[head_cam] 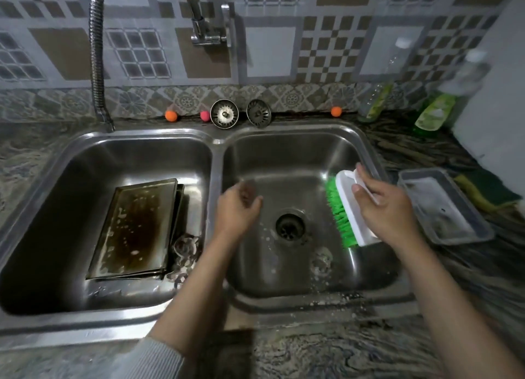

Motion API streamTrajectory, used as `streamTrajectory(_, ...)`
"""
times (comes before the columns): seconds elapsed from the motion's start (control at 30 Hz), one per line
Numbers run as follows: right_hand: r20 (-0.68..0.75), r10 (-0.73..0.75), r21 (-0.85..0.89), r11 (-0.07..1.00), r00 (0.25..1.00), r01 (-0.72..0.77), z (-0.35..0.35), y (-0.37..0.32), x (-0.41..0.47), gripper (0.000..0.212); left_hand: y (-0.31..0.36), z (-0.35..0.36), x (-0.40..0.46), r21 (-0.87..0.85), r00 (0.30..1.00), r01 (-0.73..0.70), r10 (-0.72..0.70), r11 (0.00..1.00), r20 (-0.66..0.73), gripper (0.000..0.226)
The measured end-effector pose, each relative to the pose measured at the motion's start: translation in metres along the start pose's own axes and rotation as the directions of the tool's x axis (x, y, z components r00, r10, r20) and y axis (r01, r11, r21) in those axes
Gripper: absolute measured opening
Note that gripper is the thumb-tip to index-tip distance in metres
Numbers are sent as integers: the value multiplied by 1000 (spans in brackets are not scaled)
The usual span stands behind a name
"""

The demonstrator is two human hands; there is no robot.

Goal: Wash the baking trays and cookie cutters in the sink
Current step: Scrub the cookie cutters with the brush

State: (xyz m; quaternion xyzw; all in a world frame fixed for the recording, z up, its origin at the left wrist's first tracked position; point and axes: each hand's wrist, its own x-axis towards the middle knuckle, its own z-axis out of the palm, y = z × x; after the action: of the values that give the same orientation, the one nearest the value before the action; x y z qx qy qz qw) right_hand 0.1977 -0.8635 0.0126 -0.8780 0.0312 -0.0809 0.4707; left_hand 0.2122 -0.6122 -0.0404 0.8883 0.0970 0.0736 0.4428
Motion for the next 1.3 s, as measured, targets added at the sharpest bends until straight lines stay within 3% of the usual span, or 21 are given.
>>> streamTrajectory(0.1,-117,11,-64,998,993,-18,-42,16,12,39,18,76,-13,117,929,-159,109,980,354,33)
streamTrajectory(0.17,-176,10,-100,995,984,-28,-73,30,20,40,19,122,-21,245,821,-229,52,942,569,50)
streamTrajectory(0.23,-205,18,-159,986,979,-51,-101,43,28,41,16,158,-26,378,718,-341,-20,861,696,65)
streamTrajectory(0.33,-209,43,-212,973,977,-88,-129,61,42,43,12,193,-32,511,615,-565,-82,648,784,71)
streamTrajectory(0.43,-108,104,-273,953,989,-130,-138,84,50,44,8,211,-37,550,538,-694,-174,465,825,67)
streamTrajectory(0.57,10,152,-309,941,988,-142,-135,110,55,45,3,221,-36,572,565,-683,-169,454,808,41)
streamTrajectory(0.67,74,153,-334,935,986,-120,-130,122,57,44,4,224,-35,598,620,-634,-141,490,772,31)
streamTrajectory(0.77,90,137,-345,934,987,-98,-128,125,59,44,13,221,-26,563,696,-485,-94,669,712,30)
streamTrajectory(0.87,77,124,-321,942,989,-93,-131,125,64,44,31,210,-16,336,856,-151,-47,929,515,22)
streamTrajectory(0.93,41,99,-304,949,994,-82,-135,120,65,45,52,195,-14,5,907,157,-146,988,396,13)
streamTrajectory(1.0,-31,53,-272,960,998,-60,-140,113,65,45,71,178,-16,-354,886,395,-250,848,390,7)
streamTrajectory(1.07,-117,32,-157,986,993,-50,-143,102,63,43,84,163,-18,-523,864,483,-287,702,413,7)
streamTrajectory(1.17,-144,-24,107,993,989,39,-137,83,58,43,101,143,-21,-673,843,532,-243,514,480,12)
streamTrajectory(1.3,-28,-110,293,950,994,113,-114,58,46,44,120,124,-29,-724,815,561,-115,403,568,25)
